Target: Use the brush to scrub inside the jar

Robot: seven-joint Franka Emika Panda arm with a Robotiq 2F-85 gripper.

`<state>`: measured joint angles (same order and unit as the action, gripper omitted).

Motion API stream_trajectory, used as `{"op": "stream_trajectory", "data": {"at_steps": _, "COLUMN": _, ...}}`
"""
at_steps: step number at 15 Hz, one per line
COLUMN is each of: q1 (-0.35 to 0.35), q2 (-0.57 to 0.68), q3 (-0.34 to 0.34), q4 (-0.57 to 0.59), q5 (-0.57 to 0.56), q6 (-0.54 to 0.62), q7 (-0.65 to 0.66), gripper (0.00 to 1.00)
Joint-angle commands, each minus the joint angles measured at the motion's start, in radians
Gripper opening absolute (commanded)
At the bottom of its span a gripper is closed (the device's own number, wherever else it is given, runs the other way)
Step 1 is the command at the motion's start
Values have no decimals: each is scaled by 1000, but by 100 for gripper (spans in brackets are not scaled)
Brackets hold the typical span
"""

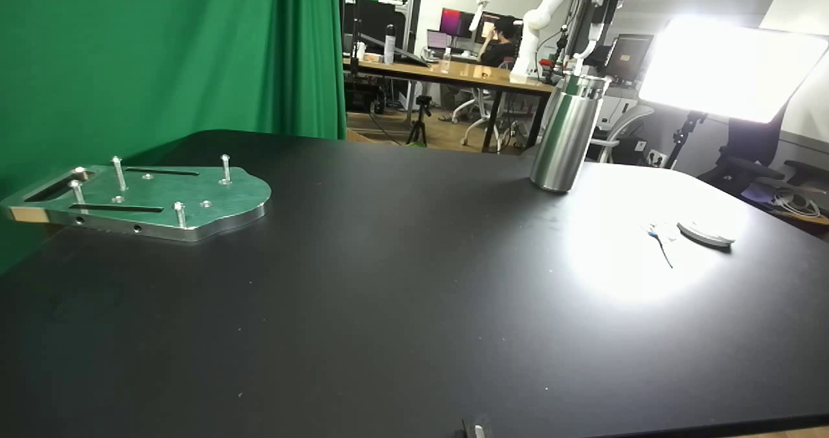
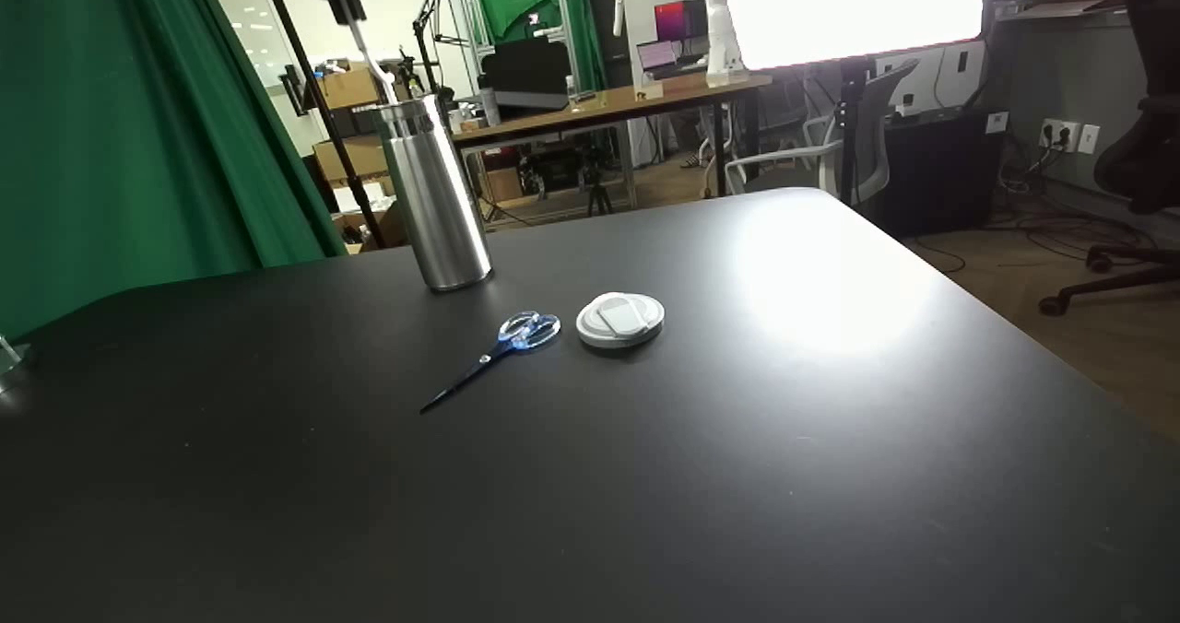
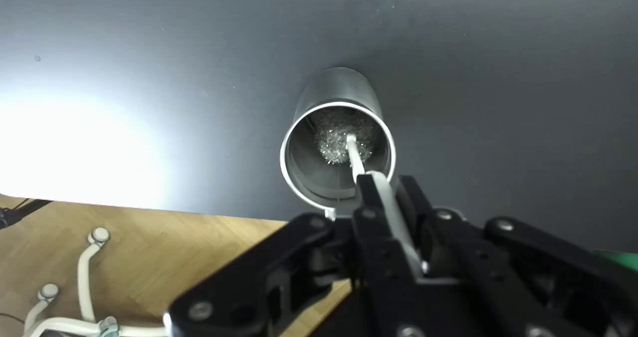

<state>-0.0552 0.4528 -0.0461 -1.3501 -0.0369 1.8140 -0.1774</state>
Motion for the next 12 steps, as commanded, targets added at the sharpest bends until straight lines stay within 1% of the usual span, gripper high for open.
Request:
{"op": "stream_trajectory", "data": {"at_steps": 1, "q1": -14, "q2": -92, "q3": 8, "q4": -53, "q5": 6, "q6": 15, "q7": -2, "gripper": 4}}
{"op": "stream_trajectory", "data": {"at_steps": 3, "q1": -17, "q2": -121, "q3": 7, "q4": -71, "q5": 7, "q6": 16, "q7": -9, "gripper": 4}}
{"op": "stream_trajectory", "data": {"at_steps": 4, "q1": -19, "q2": -134, "q3": 7, "q4": -80, "q5": 8, "q6": 15, "q7": -10, "gripper": 40}}
{"op": "stream_trajectory", "data": {"at_steps": 5, "q1": -21, "q2": -146, "q3": 6, "q4": -92, "q5": 9, "q6": 13, "q7": -15, "gripper": 40}}
{"op": "stream_trajectory", "data": {"at_steps": 6, "q1": -24, "q2": -157, "q3": 6, "q4": -109, "q5": 12, "q6": 13, "q7": -23, "gripper": 45}}
{"op": "stream_trajectory", "data": {"at_steps": 10, "q1": -35, "q2": -182, "q3": 0, "q4": -176, "q5": 0, "q6": 0, "q7": -60, "gripper": 73}}
{"op": "stream_trajectory", "data": {"at_steps": 11, "q1": -43, "q2": -185, "q3": 1, "q4": -191, "q5": 8, "q6": -26, "q7": -87, "gripper": 81}}
{"op": "stream_trajectory", "data": {"at_steps": 12, "q1": -32, "q2": -147, "q3": 3, "q4": -130, "q5": 0, "q6": -13, "q7": -56, "gripper": 62}}
